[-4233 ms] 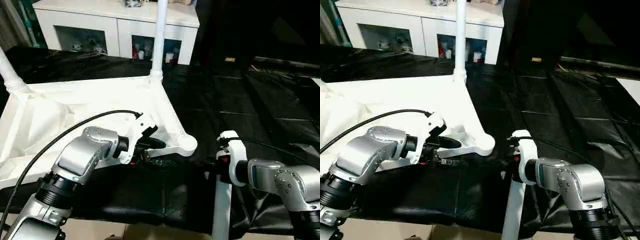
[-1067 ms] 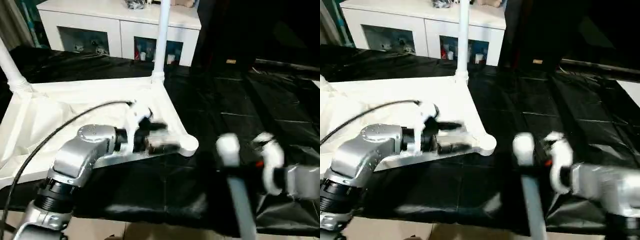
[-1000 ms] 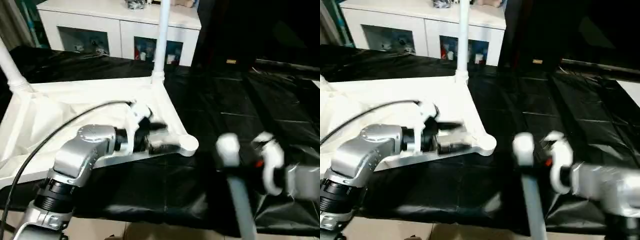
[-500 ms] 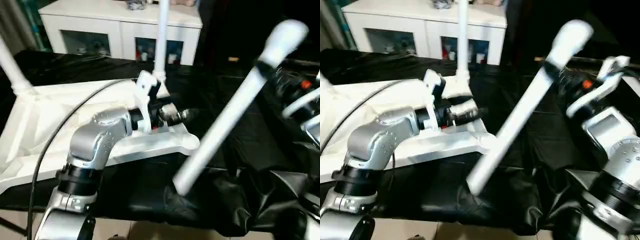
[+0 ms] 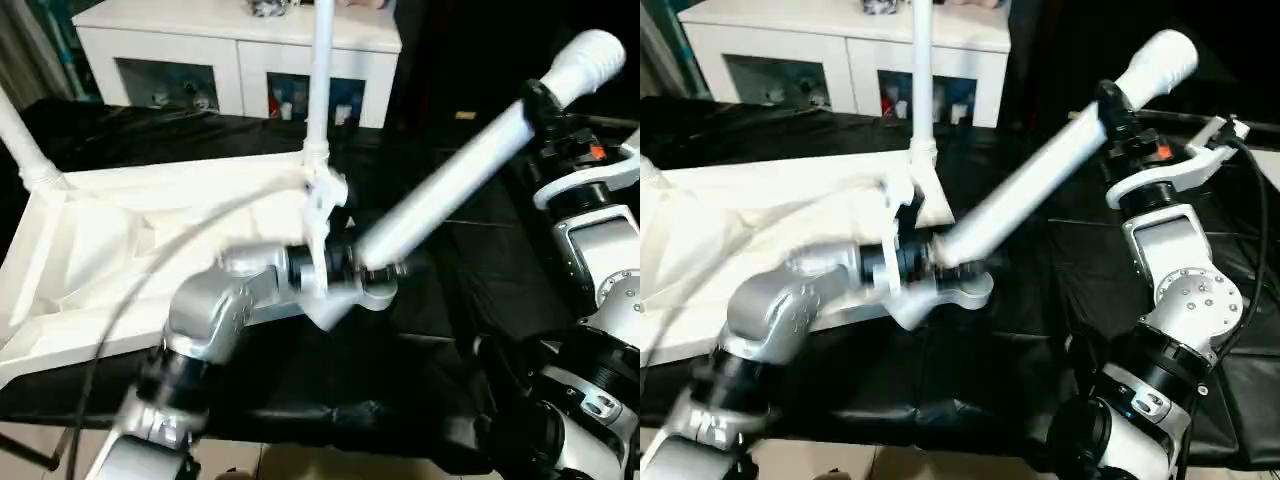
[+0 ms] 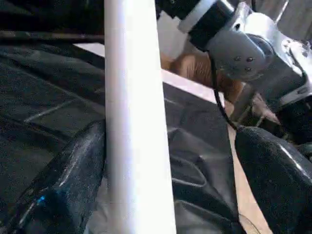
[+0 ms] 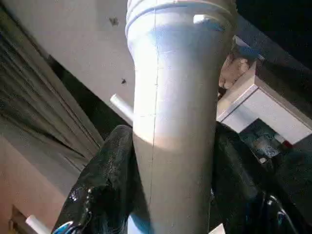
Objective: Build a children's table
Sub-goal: Pick table leg
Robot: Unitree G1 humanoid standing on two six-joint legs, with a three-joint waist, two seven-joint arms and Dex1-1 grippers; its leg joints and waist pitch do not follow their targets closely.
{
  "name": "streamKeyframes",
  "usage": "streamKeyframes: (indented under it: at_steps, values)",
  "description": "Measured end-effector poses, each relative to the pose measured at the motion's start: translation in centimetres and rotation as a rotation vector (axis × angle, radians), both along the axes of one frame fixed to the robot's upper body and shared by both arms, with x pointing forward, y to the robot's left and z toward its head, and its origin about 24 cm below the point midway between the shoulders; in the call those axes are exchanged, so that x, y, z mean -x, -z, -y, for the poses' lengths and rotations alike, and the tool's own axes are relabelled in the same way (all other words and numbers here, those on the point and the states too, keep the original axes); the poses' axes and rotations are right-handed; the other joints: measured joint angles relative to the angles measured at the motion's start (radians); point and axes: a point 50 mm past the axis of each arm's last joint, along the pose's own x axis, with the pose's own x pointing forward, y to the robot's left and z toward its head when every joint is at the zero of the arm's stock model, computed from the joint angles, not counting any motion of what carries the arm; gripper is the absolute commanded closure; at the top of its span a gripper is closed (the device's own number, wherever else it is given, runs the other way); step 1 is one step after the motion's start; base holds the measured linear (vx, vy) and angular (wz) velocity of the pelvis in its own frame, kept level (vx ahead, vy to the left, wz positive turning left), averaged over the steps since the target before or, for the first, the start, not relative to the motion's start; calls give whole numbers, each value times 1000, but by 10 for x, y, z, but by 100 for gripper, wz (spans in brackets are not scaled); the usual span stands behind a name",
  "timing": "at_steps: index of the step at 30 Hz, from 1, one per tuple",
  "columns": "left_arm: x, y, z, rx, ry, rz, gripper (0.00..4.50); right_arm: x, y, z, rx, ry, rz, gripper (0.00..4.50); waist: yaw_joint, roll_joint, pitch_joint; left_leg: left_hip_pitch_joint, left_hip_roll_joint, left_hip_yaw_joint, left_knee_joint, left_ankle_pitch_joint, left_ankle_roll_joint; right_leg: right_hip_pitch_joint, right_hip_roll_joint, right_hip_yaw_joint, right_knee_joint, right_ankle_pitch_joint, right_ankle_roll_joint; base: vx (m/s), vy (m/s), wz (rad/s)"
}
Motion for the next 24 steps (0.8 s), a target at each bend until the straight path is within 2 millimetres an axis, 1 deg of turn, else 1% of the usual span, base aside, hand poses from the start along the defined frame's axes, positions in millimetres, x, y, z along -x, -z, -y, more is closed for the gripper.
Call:
streamKeyframes:
  at_steps: [3,8,9,11,12,13,15,16,18,21,24]
  values:
    - [-6,4,-3,-52,-50,21,0,0,0,3,-23,28,4,266,-2,4,1,0,0,0,0,0,0,-2,0,1,0,-1,2,0,0,0]
    - [-15,8,-6,-107,-122,23,0,0,-1,3,-36,36,0,266,-11,4,1,0,0,1,0,0,0,-2,0,1,1,-1,2,0,0,0]
    - [-16,8,-8,-123,-133,29,29,0,-1,4,-42,40,4,266,-14,4,1,-1,0,1,0,0,0,-2,0,1,1,-1,2,0,0,0]
    - [-17,7,-8,-127,-134,36,37,0,-2,4,-47,45,9,266,-20,4,1,-2,0,1,0,0,0,-3,0,1,1,-1,2,0,0,0]
    - [-17,6,-7,-124,-135,37,37,0,-3,5,-48,48,9,266,-21,4,1,-6,0,1,0,0,0,-3,0,1,1,-1,2,0,0,0]
    - [-17,6,-6,-121,-134,35,42,0,-3,5,-47,51,11,266,-21,4,1,-6,0,1,0,0,0,-3,0,1,1,-1,2,0,0,0]
    - [-16,6,-4,-111,-135,27,74,1,-4,6,-47,55,15,266,-20,4,1,-6,0,1,0,0,0,-3,0,1,1,-1,2,0,0,0]
    - [-16,5,-4,-105,-134,21,81,1,-5,6,-49,54,17,266,-20,4,1,-6,0,1,0,0,0,-3,0,1,1,-1,2,0,0,0]
    - [-15,6,-3,-96,-124,3,80,1,-4,7,-50,55,12,266,-20,4,1,-6,0,1,0,0,0,-3,0,1,1,-1,2,0,0,0]
    - [-14,7,-4,-95,-114,-12,120,-1,-2,8,-58,53,1,266,-21,4,1,-6,0,1,1,0,0,-3,0,1,1,-1,2,0,0,0]
    - [-11,8,-5,-88,-106,-23,124,-2,-1,6,-64,48,-6,266,-20,4,1,-7,0,1,1,0,0,-4,0,1,1,-1,2,0,0,0]
